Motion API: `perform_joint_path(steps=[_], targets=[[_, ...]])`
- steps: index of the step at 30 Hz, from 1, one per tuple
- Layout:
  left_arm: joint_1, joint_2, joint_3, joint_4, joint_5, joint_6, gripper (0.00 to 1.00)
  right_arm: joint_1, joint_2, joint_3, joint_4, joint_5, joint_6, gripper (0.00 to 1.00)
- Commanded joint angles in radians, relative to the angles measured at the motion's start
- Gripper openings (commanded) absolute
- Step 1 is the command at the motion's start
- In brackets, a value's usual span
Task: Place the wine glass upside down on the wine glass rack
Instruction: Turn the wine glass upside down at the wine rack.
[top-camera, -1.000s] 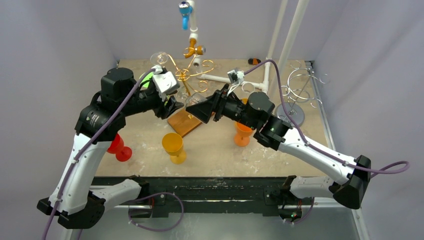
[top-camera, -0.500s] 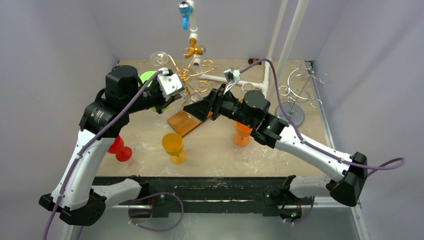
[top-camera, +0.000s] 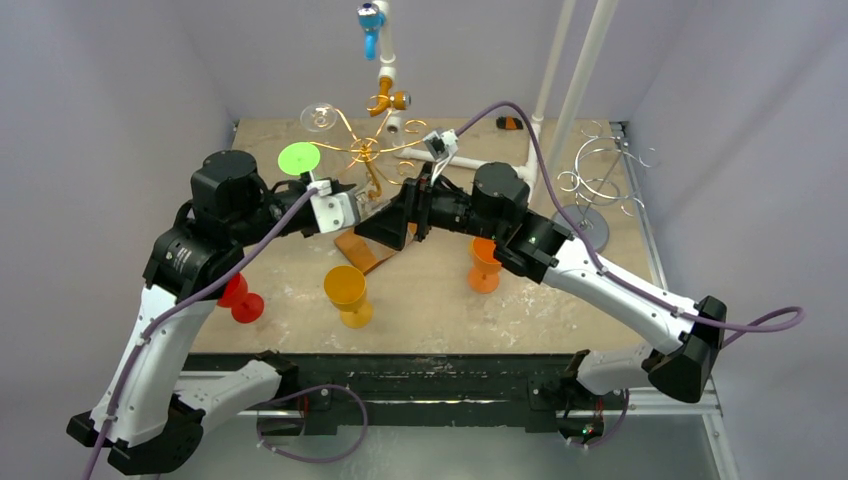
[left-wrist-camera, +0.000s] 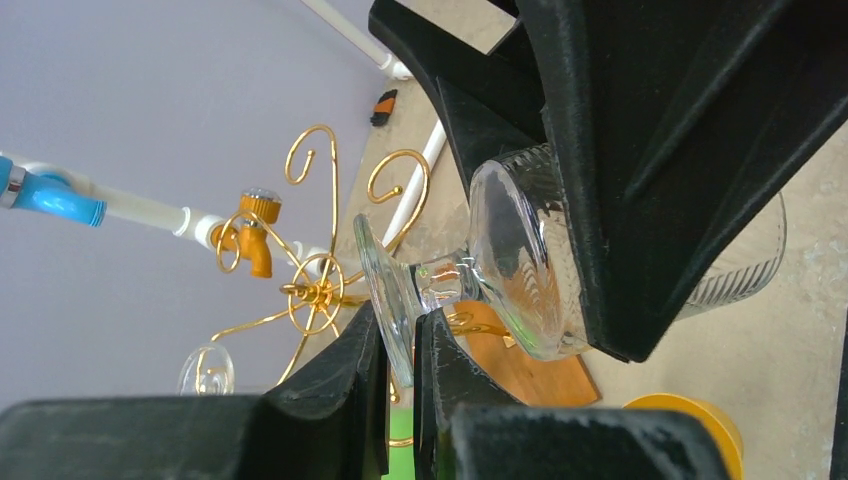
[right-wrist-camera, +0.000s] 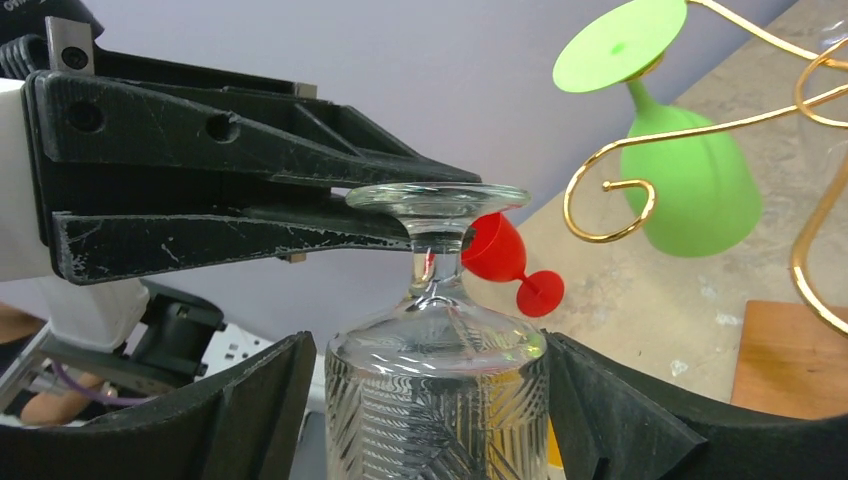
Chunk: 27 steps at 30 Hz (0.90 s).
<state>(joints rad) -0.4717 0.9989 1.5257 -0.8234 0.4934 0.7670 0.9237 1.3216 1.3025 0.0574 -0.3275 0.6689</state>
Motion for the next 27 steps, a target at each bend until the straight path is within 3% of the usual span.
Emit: perform_joint_path(steps=[1,4,14,19,25,27], targets=[[0.002,-0.020,0.003,0.099,0.053,0.066,0.00,0.001,0.005,0.063,-0.024,-0.084,-0.012,0.94],[0.002,-0.024,0.004,0.098,0.048,0.071,0.00,0.001,0.016,0.083,-0.054,-0.090,-0.024,0.99],[0.002,-0.043,-0.005,0.081,0.040,0.148,0.00,0.001,0.010,0.114,-0.185,-0.096,-0.096,0.96],[0.002,-0.048,-0.009,0.088,0.049,0.157,0.00,0.001,0.026,0.142,-0.196,-0.113,-0.101,0.85],[0.002,-0.059,-0.019,0.115,0.067,0.188,0.00,0.000,0.057,0.160,-0.194,-0.145,-0.102,0.62],[0.002,-0.058,-0.020,0.126,0.075,0.197,0.00,0.001,0.065,0.162,-0.196,-0.153,-0.102,0.59]])
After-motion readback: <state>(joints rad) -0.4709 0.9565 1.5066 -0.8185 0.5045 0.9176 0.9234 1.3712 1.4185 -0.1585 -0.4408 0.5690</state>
